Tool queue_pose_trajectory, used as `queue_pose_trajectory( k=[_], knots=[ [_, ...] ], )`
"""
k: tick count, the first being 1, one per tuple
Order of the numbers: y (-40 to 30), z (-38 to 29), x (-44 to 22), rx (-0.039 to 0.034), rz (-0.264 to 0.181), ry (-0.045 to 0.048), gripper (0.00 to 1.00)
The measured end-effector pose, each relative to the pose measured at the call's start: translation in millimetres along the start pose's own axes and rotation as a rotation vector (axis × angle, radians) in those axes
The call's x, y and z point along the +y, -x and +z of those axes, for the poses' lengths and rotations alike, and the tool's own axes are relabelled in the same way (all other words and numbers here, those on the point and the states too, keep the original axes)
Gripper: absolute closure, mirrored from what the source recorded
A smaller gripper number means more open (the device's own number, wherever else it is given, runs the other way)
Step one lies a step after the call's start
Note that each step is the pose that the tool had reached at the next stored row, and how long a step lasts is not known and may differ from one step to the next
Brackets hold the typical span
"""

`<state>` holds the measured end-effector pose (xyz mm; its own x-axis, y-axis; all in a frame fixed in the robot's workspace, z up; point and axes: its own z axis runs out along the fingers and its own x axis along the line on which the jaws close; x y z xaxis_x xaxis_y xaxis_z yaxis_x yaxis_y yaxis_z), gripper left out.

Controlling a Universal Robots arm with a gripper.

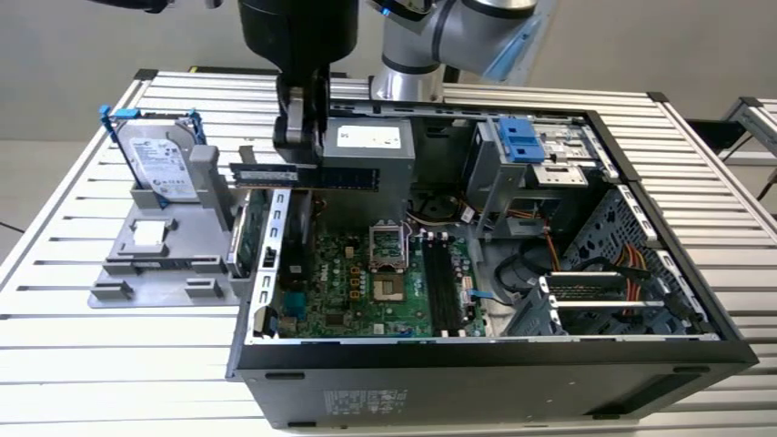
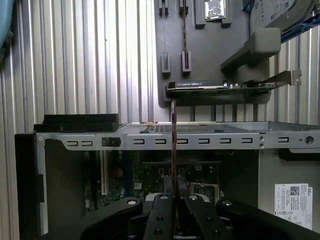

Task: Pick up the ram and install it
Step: 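Pick up the ram and move it above insertion slot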

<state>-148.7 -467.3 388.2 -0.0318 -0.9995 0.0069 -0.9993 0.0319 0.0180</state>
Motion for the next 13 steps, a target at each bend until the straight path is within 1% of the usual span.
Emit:
queue_pose_trajectory(
  k=[13],
  knots=[
    [0.9,-0.5,-26.6,0.0000,0.000,0.0000,1.00]
  ],
)
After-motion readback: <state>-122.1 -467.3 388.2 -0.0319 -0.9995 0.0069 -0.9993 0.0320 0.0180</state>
